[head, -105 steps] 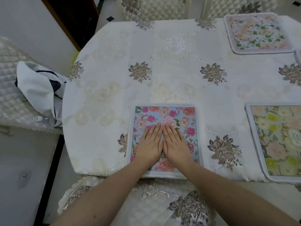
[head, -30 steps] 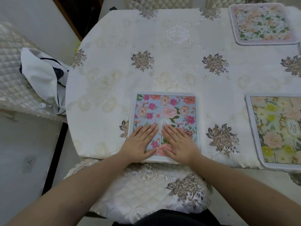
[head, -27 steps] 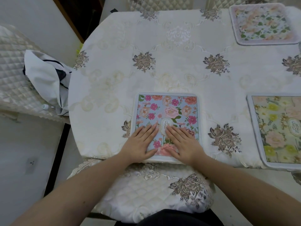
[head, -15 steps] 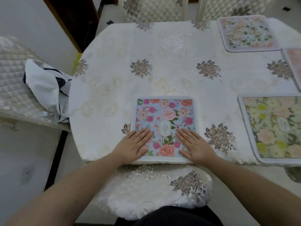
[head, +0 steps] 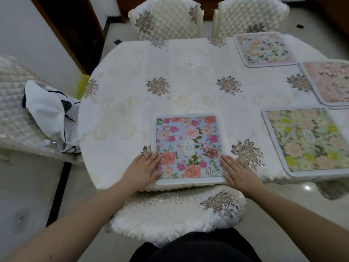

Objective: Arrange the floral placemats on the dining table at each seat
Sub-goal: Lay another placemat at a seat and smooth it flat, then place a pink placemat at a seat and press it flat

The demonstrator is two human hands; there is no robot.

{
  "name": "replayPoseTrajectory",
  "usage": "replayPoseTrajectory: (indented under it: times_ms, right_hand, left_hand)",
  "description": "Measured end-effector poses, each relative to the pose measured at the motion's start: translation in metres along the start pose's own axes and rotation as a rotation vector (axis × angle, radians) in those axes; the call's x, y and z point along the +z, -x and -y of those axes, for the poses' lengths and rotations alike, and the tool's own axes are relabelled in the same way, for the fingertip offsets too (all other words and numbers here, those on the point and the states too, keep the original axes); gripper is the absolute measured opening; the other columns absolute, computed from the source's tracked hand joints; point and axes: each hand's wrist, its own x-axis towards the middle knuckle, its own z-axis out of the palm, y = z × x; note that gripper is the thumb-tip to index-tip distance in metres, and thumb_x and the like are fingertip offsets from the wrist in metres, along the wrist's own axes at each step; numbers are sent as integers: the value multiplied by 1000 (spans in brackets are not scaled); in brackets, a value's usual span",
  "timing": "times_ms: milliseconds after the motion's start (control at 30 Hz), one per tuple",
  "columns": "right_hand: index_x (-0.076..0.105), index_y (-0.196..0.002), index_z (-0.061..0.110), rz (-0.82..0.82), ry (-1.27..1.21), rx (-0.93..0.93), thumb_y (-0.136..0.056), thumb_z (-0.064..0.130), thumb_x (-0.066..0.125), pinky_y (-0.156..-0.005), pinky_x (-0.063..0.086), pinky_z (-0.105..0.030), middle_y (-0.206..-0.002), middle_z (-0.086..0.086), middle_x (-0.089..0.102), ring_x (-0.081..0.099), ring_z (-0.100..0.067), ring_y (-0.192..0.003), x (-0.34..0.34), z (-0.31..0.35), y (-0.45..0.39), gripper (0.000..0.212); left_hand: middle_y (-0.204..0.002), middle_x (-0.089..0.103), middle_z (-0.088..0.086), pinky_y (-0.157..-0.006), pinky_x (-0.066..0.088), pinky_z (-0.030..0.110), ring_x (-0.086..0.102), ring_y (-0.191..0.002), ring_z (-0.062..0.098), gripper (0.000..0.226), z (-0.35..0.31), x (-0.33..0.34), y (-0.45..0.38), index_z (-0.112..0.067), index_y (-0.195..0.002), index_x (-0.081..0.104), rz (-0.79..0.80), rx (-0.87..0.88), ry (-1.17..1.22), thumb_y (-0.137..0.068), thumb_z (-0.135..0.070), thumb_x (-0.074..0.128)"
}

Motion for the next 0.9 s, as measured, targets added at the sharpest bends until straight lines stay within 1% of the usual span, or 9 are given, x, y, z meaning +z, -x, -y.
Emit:
replayPoseTrajectory:
  times_ms: [67,167,200,267,333,433,500,667,900]
  right_hand:
    - [47,-143,8,14,-10,54,-105,47,10,-112,27,-42,-146,-9,49,49,-24,-134,-4,4,5,65]
    - [64,-128,10,24,6,153,-98,44,20,-105,42,-44,-133,-11,62,57,-28,-125,-9,6,16,63]
    - [62,-130,11,40,-10,189,-94,45,21,-107,41,-46,-137,-11,59,53,-27,-130,-13,7,21,65]
    - [47,-144,14,26,-43,258,-94,46,19,-116,27,-43,-153,-7,42,36,-22,-142,-17,5,31,65]
    - [32,-152,18,28,-101,335,-95,52,15,-118,20,-37,-159,-2,31,27,-17,-146,-25,2,41,68]
    - [28,-153,23,7,-147,393,-98,54,16,-116,22,-35,-158,1,31,28,-16,-145,-40,-1,56,64]
    - [29,-153,27,59,-163,393,-103,49,26,-115,22,-38,-160,1,29,28,-17,-145,-47,-3,66,55]
    - [30,-152,25,112,-206,445,-102,54,25,-115,27,-42,-156,-2,35,34,-24,-141,-57,-18,94,58]
    - [32,-150,23,-14,-295,608,-102,50,28,-106,34,-39,-148,-2,45,46,-25,-131,-67,-63,154,54]
  left_hand:
    - [-166,17,0,-119,22,39,24,-151,20,85,-7,-14,2,-20,-160,18,70,-36,-24,-93,-66,-9]
    - [-137,57,1,-97,45,36,56,-123,19,54,-14,-30,0,-21,-136,54,5,-69,-41,-104,-53,24]
    - [-124,63,-1,-89,48,35,62,-111,18,48,-17,-35,-1,-23,-128,59,-41,-78,-16,-104,-51,29]
    - [-117,68,-2,-83,47,35,66,-102,20,44,-26,-47,-3,-25,-127,62,-93,-78,43,-104,-48,33]
    - [-122,67,-3,-86,48,36,65,-104,21,46,-40,-62,-6,-25,-135,57,-81,-66,47,-104,-48,31]
    - [-132,62,-5,-96,45,37,60,-115,18,50,-70,-86,-16,-26,-140,51,-45,-26,27,-104,-51,27]
    - [-137,58,-5,-103,39,39,56,-123,17,56,-92,-99,-24,-26,-140,51,-28,8,19,-101,-58,26]
    - [-148,51,-3,-112,31,39,47,-134,18,64,-157,-126,-42,-26,-146,46,-14,123,37,-100,-63,23]
    - [-153,47,-7,-120,19,41,34,-146,19,91,-257,-166,-71,-30,-154,34,19,412,-65,-83,-75,0]
